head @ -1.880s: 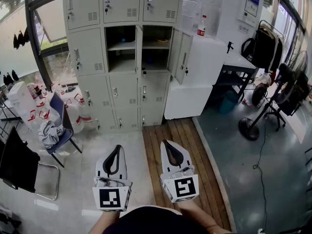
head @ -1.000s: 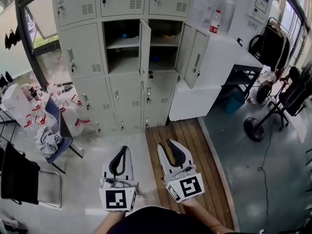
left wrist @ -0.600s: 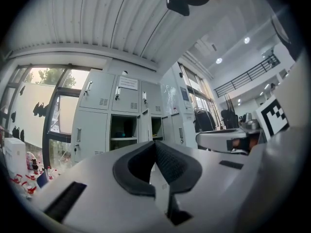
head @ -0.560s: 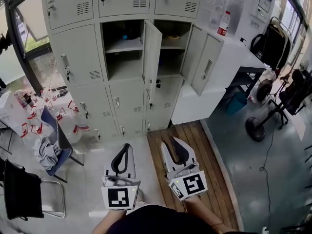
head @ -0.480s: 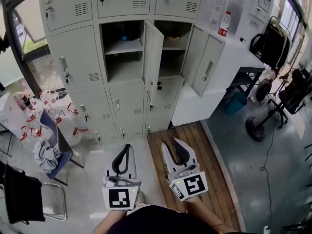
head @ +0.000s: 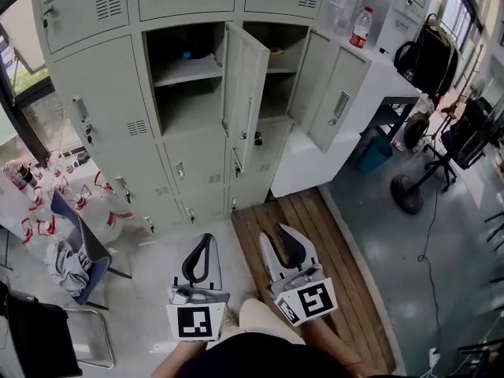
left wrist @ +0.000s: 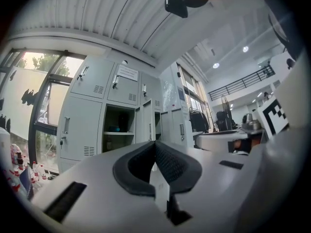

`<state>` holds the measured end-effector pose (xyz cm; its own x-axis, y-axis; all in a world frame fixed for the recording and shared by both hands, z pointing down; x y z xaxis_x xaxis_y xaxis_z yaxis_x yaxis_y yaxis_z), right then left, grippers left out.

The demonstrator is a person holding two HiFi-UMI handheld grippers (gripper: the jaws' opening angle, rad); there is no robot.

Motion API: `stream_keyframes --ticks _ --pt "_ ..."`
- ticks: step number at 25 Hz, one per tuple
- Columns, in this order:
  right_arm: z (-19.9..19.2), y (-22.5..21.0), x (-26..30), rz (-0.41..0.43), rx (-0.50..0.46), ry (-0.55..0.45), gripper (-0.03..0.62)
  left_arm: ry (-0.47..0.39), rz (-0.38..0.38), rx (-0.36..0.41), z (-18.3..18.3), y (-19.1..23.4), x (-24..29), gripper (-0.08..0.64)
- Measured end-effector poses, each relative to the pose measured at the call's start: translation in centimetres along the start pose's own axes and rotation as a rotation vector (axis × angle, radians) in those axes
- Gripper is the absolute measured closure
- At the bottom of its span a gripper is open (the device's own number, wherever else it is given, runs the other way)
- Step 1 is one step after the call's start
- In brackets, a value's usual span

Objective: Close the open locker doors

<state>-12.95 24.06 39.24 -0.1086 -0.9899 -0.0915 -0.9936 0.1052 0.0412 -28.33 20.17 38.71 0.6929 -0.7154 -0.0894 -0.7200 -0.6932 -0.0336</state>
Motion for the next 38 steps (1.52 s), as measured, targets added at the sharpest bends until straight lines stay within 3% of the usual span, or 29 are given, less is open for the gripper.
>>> stream_keyframes --ticks 9,25,30,38 --pt "-0.8 -1.1 5.7 0.015 0.015 -0.012 0.509 0.023 0.007 0.008 -1.3 2.5 4.1 0.558" --pt "0.1 -10.2 17.9 0.07 0.017 -0.064 0.509 -0.021 0.038 0.034 0.1 5.7 18.1 0.558" --pt "-0.1 -12.6 20.8 0.167 0.011 -0.065 0.509 -0.014 0.082 0.006 -0.3 6.1 21.7 0.558" --pt "0.0 -14.3 24.1 0.412 0.032 -0.076 0.498 -0.021 0.166 0.033 -0.3 6.2 25.5 0.558"
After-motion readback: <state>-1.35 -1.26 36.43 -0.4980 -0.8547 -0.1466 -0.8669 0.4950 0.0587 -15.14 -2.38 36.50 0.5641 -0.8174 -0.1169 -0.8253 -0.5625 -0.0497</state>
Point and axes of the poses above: the fingertips, and each gripper's own axes: x forward along the fingers, y to its left, z out of its top, the point moved 5 cm from there along -x, backward along the fingers, and after that the axes turned 5 degrees about -z, right-handed, at the moved point
